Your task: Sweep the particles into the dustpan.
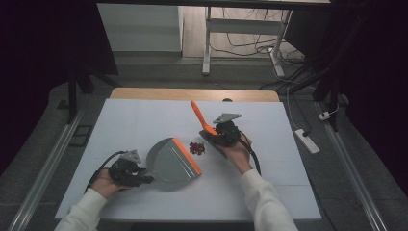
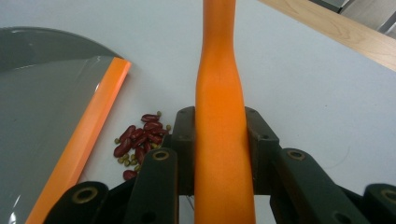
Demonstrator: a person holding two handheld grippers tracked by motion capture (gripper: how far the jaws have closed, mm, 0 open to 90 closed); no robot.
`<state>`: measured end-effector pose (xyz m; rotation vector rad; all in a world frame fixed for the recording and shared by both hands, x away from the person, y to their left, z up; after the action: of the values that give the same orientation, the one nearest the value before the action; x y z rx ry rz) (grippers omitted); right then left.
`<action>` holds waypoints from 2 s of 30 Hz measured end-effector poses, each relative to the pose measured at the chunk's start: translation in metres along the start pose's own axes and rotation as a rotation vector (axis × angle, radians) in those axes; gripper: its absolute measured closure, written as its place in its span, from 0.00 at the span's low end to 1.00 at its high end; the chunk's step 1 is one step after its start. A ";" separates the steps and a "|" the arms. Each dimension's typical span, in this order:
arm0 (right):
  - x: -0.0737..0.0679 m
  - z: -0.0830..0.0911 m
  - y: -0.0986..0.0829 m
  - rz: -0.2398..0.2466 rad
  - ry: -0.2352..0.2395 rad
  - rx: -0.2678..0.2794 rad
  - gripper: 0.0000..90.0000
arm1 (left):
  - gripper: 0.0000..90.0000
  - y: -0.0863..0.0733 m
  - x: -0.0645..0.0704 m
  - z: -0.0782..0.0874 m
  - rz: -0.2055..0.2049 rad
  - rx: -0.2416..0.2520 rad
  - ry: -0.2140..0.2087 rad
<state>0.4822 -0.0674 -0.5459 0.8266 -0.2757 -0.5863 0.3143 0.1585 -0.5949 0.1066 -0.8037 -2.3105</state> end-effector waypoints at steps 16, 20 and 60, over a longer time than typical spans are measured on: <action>-0.003 -0.019 0.003 0.020 -0.002 -0.022 0.78 | 0.68 0.001 0.002 -0.002 -0.001 -0.005 -0.011; -0.005 -0.022 0.004 0.021 0.006 -0.025 0.78 | 0.68 0.002 0.003 -0.002 0.011 -0.008 -0.022; -0.060 -0.031 0.007 0.082 0.172 -0.029 0.78 | 0.68 0.005 0.004 -0.008 0.008 -0.025 -0.051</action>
<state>0.4501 -0.0096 -0.5608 0.8279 -0.1430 -0.4385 0.3167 0.1493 -0.5984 0.0334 -0.7989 -2.3233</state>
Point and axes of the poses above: each handheld gripper's, and its own axes: z roughly backward along the jaws, y roughly out of its top, x roughly to its right, the point moved 10 cm from there along -z, roughly forward along the jaws, and after that the axes turned 5 degrees about y, right-handed, at the moved point
